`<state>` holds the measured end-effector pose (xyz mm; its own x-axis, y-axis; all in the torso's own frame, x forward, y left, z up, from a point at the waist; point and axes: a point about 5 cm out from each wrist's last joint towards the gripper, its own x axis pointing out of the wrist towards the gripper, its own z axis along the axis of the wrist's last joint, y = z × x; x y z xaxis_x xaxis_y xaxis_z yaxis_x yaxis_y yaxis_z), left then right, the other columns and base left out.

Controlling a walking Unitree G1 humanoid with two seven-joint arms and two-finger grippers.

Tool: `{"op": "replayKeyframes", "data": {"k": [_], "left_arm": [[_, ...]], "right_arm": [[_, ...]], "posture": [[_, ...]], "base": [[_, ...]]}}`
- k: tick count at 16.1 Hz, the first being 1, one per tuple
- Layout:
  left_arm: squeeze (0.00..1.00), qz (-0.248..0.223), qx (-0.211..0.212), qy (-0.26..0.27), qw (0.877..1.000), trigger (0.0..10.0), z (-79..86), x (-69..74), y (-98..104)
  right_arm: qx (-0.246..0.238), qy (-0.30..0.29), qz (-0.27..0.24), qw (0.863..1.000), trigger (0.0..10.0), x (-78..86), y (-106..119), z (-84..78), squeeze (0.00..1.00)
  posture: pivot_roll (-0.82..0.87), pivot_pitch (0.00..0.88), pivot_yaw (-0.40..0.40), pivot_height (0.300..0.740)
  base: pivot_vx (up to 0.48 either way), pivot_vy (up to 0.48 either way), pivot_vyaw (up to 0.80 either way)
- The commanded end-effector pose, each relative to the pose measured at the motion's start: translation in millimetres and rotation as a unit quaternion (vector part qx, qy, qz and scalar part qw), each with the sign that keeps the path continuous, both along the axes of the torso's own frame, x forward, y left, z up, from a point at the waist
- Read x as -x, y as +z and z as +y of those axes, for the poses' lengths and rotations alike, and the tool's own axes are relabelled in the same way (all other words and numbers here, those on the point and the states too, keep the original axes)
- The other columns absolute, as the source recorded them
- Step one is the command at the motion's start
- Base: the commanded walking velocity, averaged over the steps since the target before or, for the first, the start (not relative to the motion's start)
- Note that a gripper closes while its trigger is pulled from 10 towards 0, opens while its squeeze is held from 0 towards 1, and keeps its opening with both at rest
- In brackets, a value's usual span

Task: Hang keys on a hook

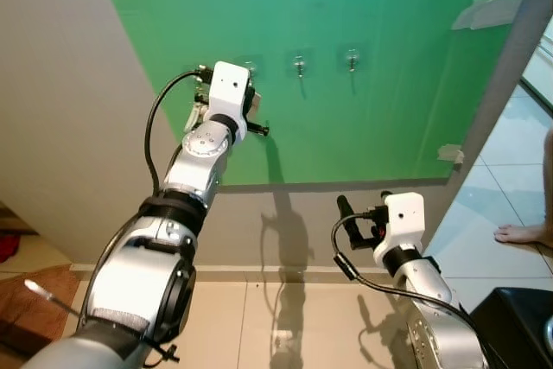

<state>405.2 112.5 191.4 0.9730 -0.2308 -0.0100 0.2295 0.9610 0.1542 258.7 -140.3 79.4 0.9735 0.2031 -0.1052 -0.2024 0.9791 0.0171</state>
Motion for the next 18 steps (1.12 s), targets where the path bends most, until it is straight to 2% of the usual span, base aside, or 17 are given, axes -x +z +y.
{"op": "replayKeyframes", "data": {"k": [1,4,12,18], "left_arm": [[0.0,-0.008,-0.007,0.017,1.0,0.0,8.4,-3.3,7],[0.0,-0.009,-0.014,0.02,1.0,0.0,8.2,-7.9,14],[0.0,-0.001,-0.048,0.023,0.999,0.0,6.2,-12.4,18],[0.0,0.011,-0.053,0.036,0.998,0.0,5.5,-15.3,23]], "right_arm": [[0.002,0.006,-0.008,1.0,10.0,1.8,4,3.4,0.0],[0.002,0.004,-0.004,1.0,10.0,5.5,2,2.9,0.0],[0.003,0.0,0.004,1.0,10.0,11.3,-1,2.2,0.0],[0.003,0.0,0.01,1.0,10.0,14.5,-3,2.2,0.0]], "posture": [[-0.15,0.0,0.13,0.74],[-0.16,0.0,0.137,0.74],[-0.17,0.0,0.144,0.74],[-0.18,0.0,0.146,0.74]], "base": [[0.0,0.0,0.0],[0.0,0.0,0.0],[0.0,0.0,0.0],[0.0,0.0,0.0]]}}
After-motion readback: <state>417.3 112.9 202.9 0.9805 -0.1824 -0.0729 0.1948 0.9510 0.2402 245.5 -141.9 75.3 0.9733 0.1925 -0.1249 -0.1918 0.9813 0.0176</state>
